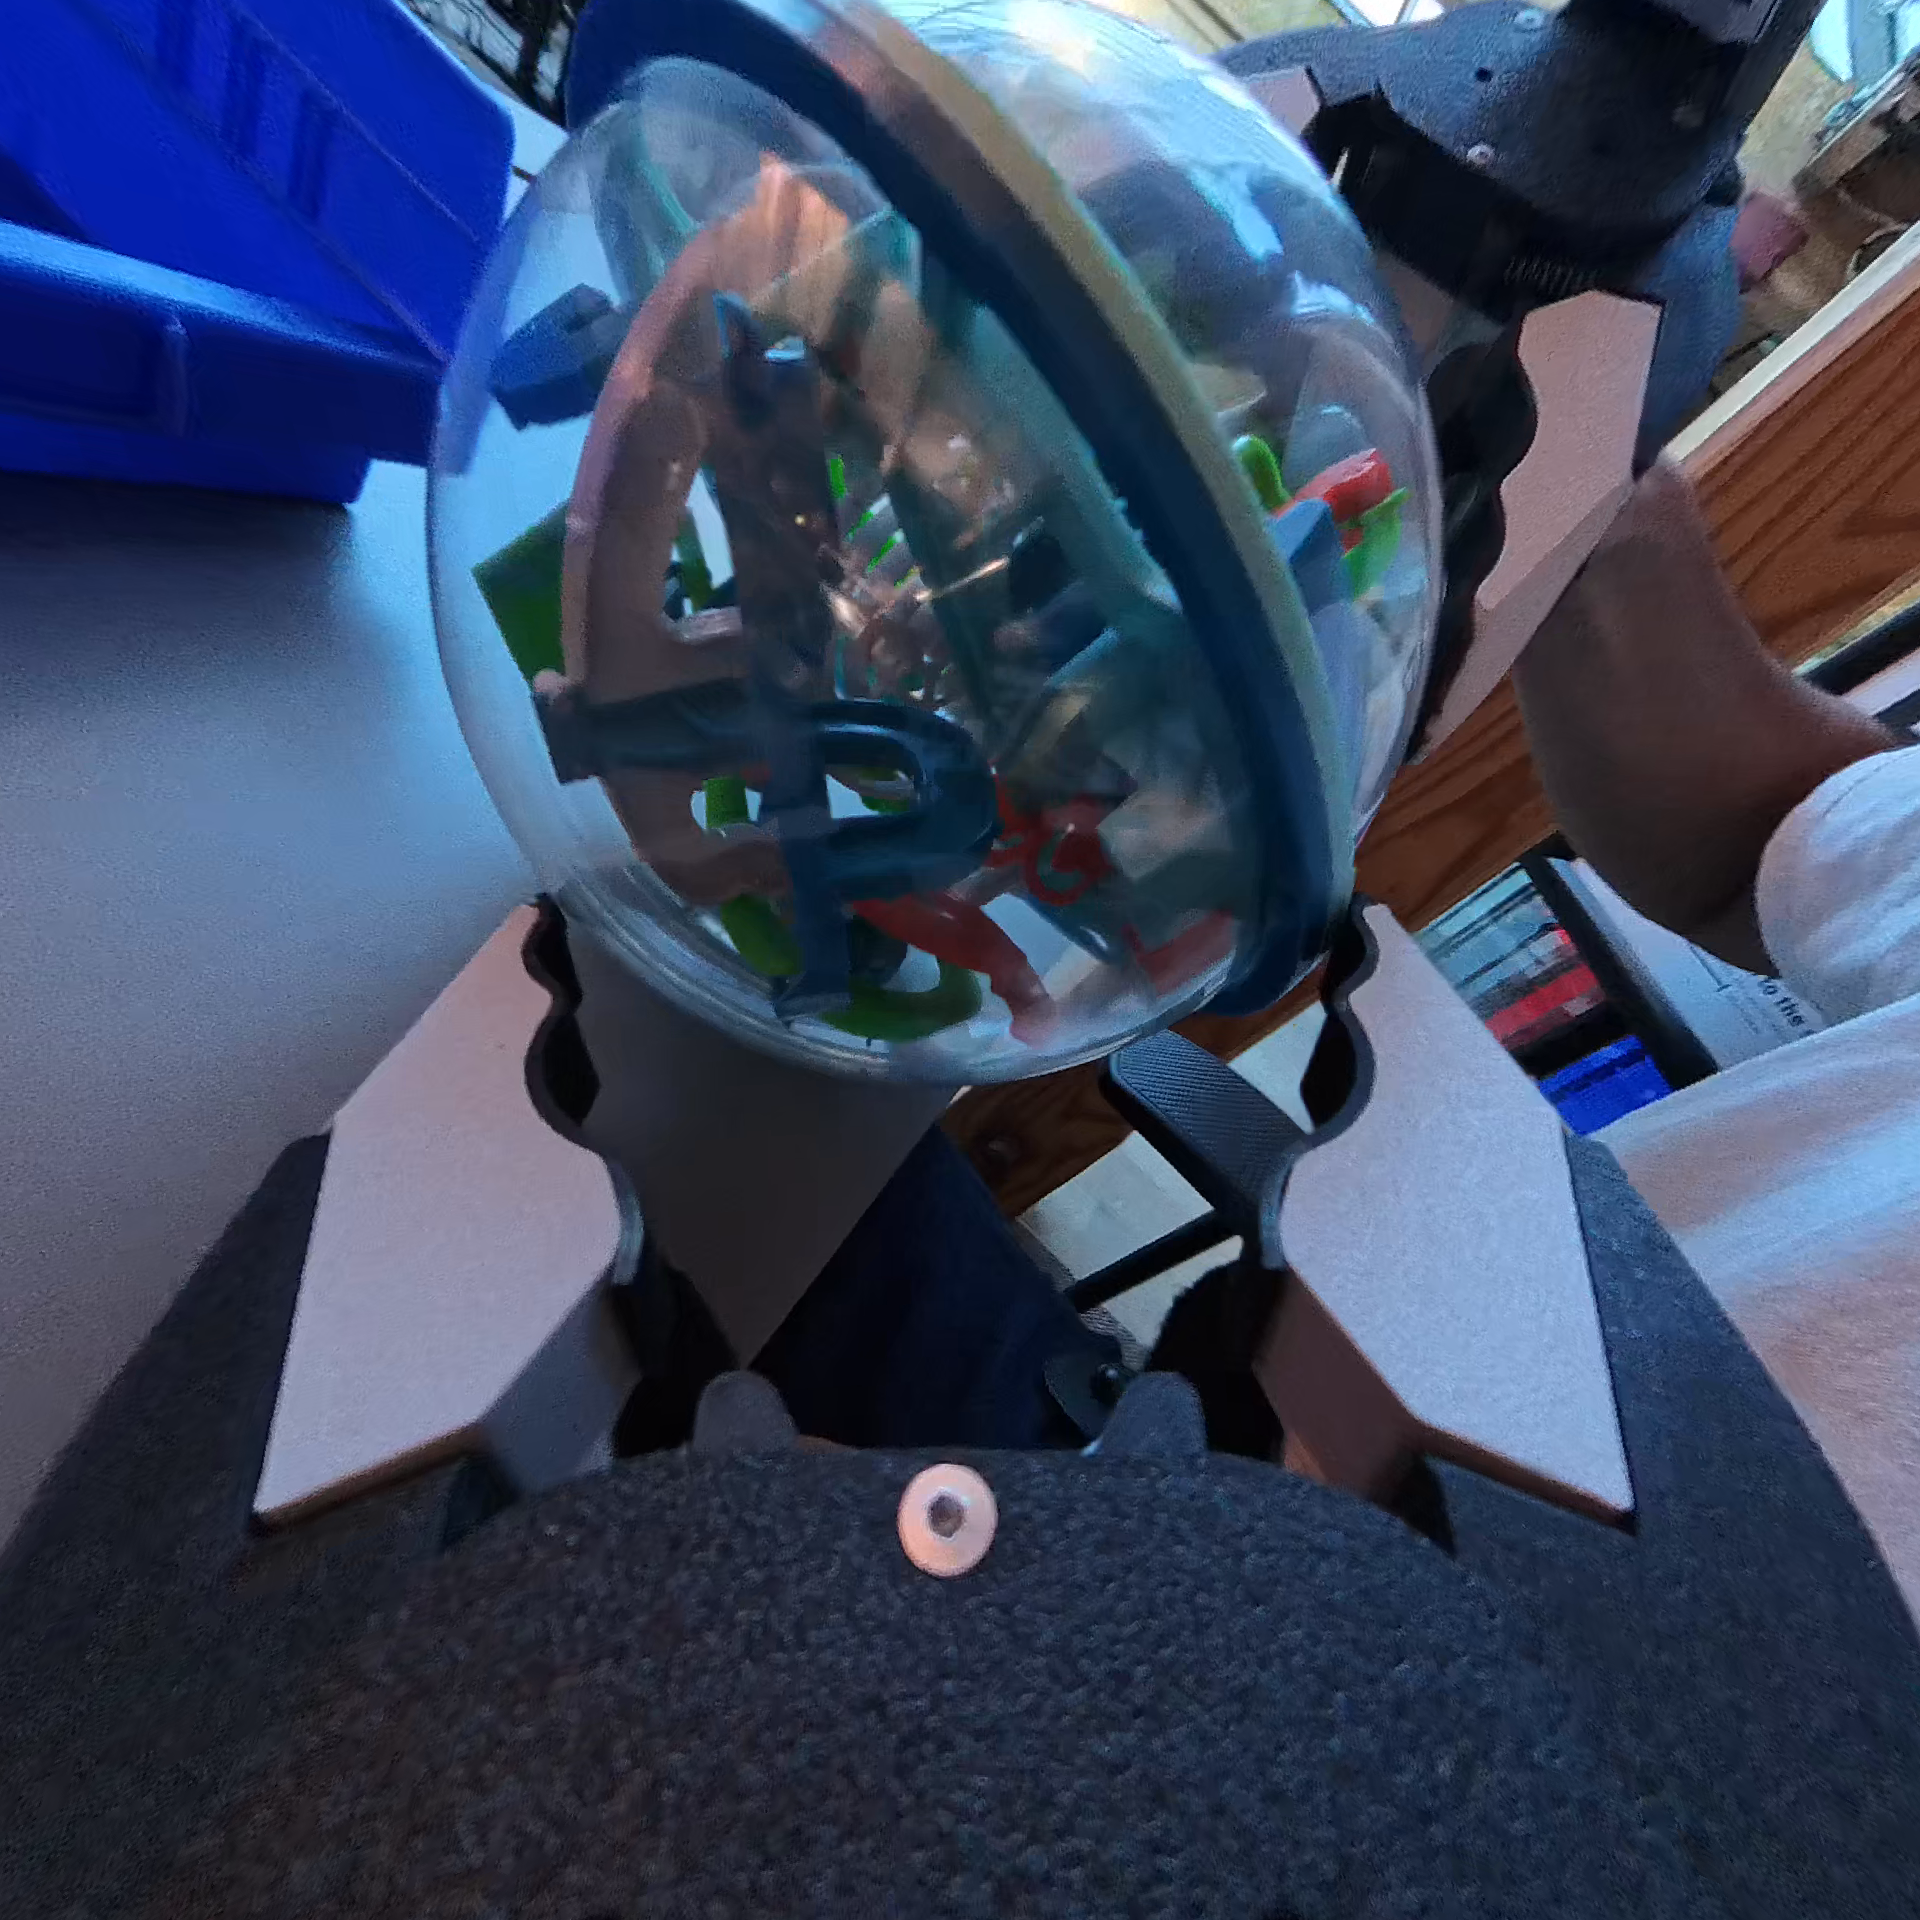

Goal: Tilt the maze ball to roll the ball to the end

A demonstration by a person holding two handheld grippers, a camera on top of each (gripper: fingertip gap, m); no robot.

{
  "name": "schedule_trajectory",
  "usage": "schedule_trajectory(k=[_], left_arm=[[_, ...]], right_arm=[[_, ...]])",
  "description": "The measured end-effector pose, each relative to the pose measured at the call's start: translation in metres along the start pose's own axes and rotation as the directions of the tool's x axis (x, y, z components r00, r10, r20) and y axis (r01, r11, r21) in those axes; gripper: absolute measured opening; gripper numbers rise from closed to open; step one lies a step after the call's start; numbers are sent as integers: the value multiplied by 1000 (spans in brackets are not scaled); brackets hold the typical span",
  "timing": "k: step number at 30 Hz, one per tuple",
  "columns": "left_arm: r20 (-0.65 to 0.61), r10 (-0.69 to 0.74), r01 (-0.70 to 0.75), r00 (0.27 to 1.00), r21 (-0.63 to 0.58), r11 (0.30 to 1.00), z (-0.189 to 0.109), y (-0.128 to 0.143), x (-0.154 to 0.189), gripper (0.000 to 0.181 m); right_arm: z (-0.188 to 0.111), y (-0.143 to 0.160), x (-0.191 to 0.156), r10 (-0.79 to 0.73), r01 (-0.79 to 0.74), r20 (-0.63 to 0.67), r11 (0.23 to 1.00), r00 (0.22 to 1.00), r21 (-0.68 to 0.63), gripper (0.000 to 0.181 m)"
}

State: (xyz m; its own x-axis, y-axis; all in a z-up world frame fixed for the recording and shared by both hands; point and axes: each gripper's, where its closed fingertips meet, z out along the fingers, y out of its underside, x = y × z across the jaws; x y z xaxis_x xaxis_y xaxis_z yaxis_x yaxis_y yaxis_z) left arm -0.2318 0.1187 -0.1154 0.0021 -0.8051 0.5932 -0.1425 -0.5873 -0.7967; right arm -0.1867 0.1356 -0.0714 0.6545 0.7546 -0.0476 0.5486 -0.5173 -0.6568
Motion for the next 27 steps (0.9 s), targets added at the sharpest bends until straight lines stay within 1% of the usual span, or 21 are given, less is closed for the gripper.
schedule_trajectory(k=[2,5,7,9,15,21,24,26,27], left_arm=[[-20,-28,28,999,-8,1000,1,4,-1,140],[-34,-52,51,998,-26,998,3,9,-1,141],[-53,-74,73,996,-16,997,2,8,-1,137],[-64,-90,90,994,-7,996,1,5,-2,137],[-73,-97,97,993,-4,995,-1,3,-4,138],[-67,-94,91,993,-42,995,-3,7,-4,136],[-79,-98,92,992,-71,993,-8,10,-4,131],[-115,-126,116,985,-86,990,-14,9,-4,123],[-133,-137,125,982,-94,988,-18,8,-6,122]], right_arm=[[-1,2,0,-15,15,-3,1000,1000,-4,154],[0,6,1,-89,88,-28,996,996,-22,154],[1,11,4,-132,131,-45,991,990,-40,154],[3,15,5,-156,153,-55,987,986,-55,154],[5,14,7,-201,196,-64,977,977,-86,154],[6,11,7,-251,247,-44,965,967,-90,154],[7,11,6,-289,286,-25,953,957,-98,154],[7,11,6,-309,307,-11,947,951,-97,155],[7,11,6,-323,321,-4,942,946,-98,155]])
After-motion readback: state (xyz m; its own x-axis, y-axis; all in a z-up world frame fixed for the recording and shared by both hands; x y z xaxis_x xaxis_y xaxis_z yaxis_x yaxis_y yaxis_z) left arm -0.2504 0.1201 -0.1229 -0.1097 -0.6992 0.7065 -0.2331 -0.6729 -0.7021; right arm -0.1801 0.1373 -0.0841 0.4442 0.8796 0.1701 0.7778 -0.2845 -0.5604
